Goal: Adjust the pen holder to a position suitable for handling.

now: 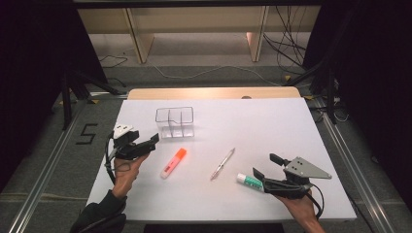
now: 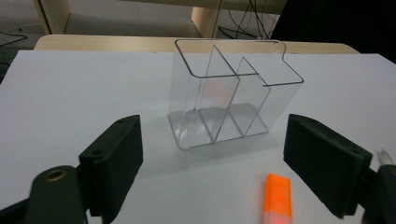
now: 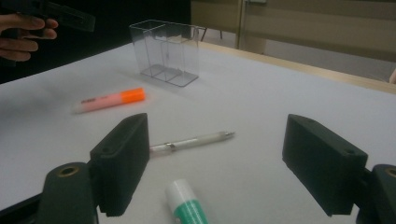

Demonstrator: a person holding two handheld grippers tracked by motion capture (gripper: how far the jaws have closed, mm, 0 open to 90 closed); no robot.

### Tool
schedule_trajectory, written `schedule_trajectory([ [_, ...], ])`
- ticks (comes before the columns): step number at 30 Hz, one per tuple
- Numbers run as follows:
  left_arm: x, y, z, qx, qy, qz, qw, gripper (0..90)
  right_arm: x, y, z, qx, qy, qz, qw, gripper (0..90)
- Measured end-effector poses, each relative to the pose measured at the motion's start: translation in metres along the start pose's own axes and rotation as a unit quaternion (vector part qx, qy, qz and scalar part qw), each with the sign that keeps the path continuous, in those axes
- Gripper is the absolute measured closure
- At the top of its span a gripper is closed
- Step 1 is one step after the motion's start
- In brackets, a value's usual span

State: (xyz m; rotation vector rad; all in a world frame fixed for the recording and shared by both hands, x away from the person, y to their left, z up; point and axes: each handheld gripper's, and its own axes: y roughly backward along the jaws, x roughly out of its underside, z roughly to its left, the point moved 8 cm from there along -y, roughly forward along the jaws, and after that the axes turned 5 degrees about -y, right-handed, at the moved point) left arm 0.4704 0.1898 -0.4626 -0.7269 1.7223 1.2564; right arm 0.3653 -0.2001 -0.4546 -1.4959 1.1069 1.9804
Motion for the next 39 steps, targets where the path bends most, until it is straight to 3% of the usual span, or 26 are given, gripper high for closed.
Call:
schedule_trajectory([
  [13, 0.000, -0.025, 0.023, -0.034, 0.014, 0.006, 0.9993, 31.4, 0.001, -0.001, 0.001, -0.001, 0.005, 0.001, 1.0000, 24.2],
  [27, 0.002, -0.053, 0.035, -0.042, 0.004, 0.018, 0.9990, 50.4, 0.000, -0.001, 0.001, -0.002, 0.002, 0.000, 1.0000, 24.3],
  [39, 0.003, -0.078, 0.047, -0.045, 0.009, 0.028, 0.9986, 79.4, 0.000, -0.001, 0.001, -0.004, 0.003, -0.002, 1.0000, 24.3],
])
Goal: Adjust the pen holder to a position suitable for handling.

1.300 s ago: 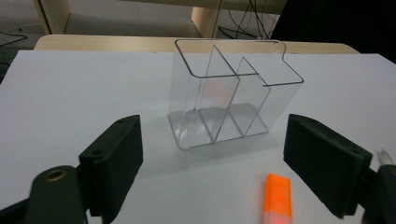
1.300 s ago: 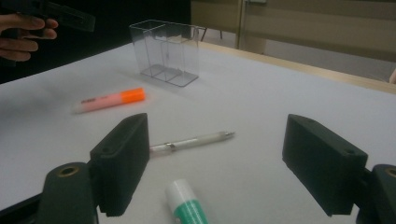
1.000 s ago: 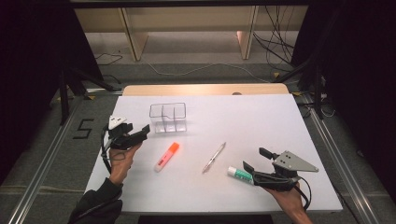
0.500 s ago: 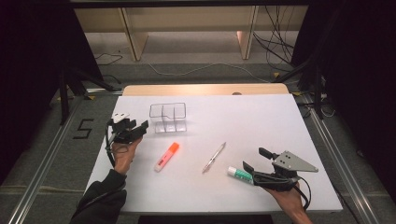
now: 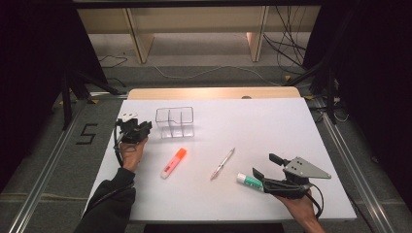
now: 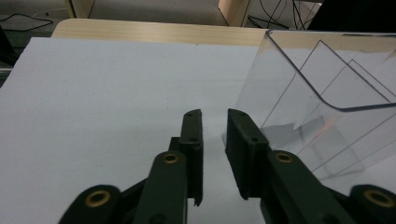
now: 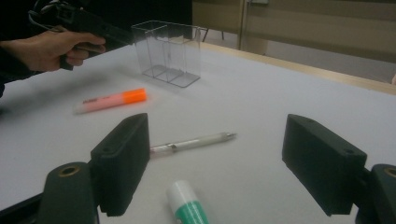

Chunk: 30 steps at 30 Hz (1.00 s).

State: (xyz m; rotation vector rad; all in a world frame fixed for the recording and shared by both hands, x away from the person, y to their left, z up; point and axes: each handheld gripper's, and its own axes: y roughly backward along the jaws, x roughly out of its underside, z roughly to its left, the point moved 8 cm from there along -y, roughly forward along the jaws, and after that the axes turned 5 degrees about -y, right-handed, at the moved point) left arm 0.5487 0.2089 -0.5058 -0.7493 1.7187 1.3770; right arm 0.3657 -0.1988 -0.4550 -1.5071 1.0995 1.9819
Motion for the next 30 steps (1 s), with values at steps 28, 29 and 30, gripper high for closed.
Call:
schedule_trajectory([
  [28, -0.006, -0.031, -0.014, 0.020, 0.017, 0.012, 0.9996, 89.4, 0.002, -0.003, 0.002, -0.005, 0.000, 0.007, 1.0000, 24.6],
  [29, -0.007, -0.033, -0.015, 0.022, 0.021, 0.010, 0.9995, 89.4, 0.002, -0.003, 0.002, -0.006, -0.002, 0.008, 1.0000, 24.6],
  [30, -0.007, -0.033, -0.015, 0.022, 0.021, 0.010, 0.9995, 89.4, 0.002, -0.003, 0.002, -0.007, -0.001, 0.008, 0.9999, 24.6],
])
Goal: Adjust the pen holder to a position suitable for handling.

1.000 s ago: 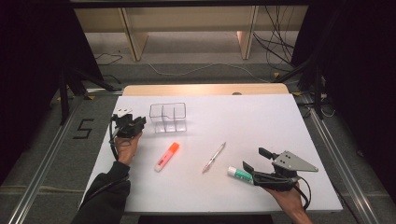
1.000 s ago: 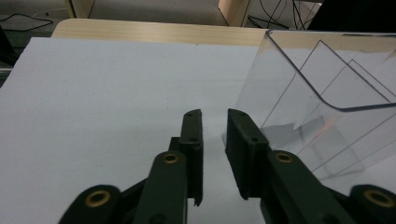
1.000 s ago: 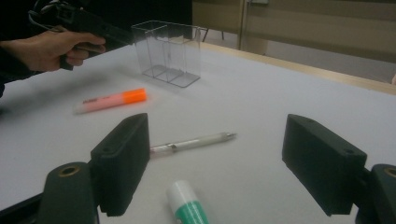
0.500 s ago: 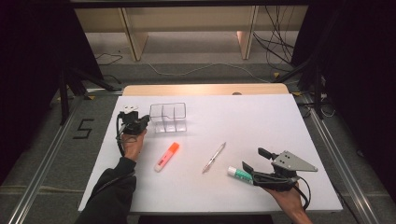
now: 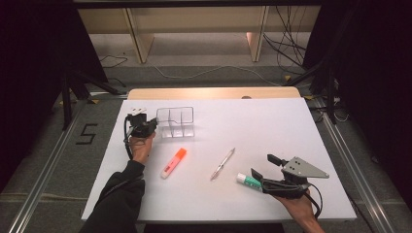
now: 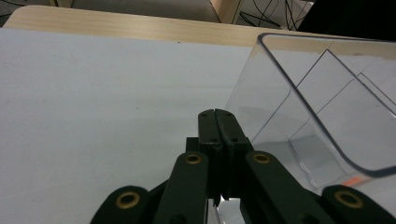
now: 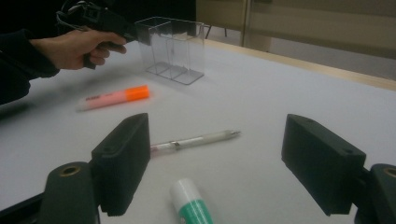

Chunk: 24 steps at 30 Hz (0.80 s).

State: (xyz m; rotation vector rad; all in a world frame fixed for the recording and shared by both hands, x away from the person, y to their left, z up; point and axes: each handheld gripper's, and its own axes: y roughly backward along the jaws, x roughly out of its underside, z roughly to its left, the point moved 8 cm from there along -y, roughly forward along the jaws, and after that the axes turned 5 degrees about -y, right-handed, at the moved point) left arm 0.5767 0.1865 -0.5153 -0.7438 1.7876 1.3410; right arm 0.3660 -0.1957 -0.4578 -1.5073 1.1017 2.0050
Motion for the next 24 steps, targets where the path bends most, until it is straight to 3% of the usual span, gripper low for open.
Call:
schedule_trajectory([
  [14, -0.005, -0.015, -0.029, 0.019, -0.001, 0.007, 0.9998, 89.4, 0.000, 0.000, -0.001, 0.000, 0.000, 0.002, 1.0000, 24.7],
  [24, -0.006, -0.023, -0.060, 0.039, -0.008, 0.021, 0.9990, 89.4, 0.000, 0.000, -0.001, 0.002, 0.003, 0.001, 1.0000, 24.9],
])
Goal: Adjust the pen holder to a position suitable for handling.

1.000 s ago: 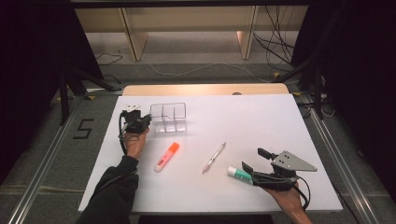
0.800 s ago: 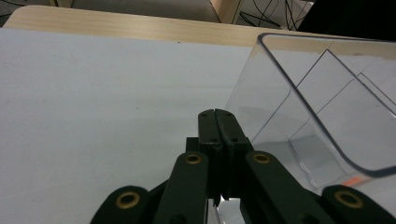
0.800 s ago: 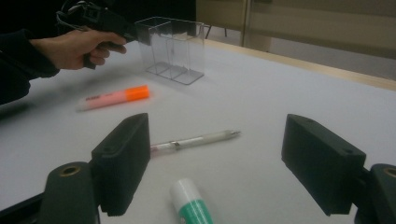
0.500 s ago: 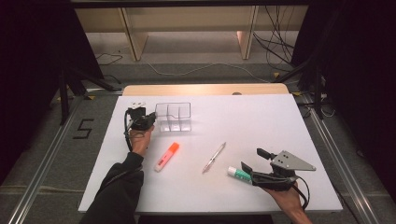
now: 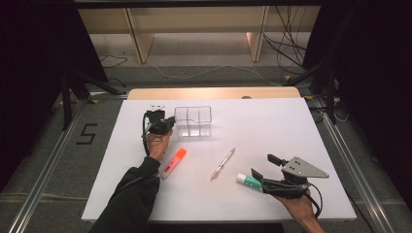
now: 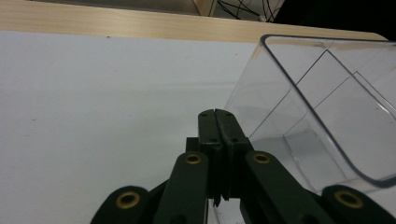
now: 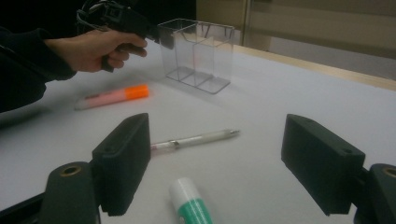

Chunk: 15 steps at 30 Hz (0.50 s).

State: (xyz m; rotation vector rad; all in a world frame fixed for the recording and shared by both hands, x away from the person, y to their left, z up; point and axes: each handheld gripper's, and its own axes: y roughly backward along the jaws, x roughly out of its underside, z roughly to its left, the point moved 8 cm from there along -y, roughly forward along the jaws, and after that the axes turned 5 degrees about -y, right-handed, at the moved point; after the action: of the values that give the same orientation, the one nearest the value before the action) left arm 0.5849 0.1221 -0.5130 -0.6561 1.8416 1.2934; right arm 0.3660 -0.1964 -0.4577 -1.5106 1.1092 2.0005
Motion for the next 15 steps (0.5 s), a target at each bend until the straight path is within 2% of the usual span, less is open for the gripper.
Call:
schedule_trajectory([
  [6, -0.001, -0.006, -0.022, 0.013, -0.014, 0.010, 0.9998, 89.4, 0.000, 0.001, 0.000, 0.000, 0.000, -0.001, 1.0000, 25.0],
  [13, -0.001, -0.011, -0.036, 0.026, -0.024, 0.021, 0.9992, 89.4, -0.001, 0.001, 0.000, 0.000, 0.001, -0.001, 1.0000, 25.0],
  [15, -0.002, -0.012, -0.038, 0.027, -0.020, 0.018, 0.9993, 89.4, -0.001, 0.002, 0.000, 0.000, 0.000, -0.001, 1.0000, 25.0],
])
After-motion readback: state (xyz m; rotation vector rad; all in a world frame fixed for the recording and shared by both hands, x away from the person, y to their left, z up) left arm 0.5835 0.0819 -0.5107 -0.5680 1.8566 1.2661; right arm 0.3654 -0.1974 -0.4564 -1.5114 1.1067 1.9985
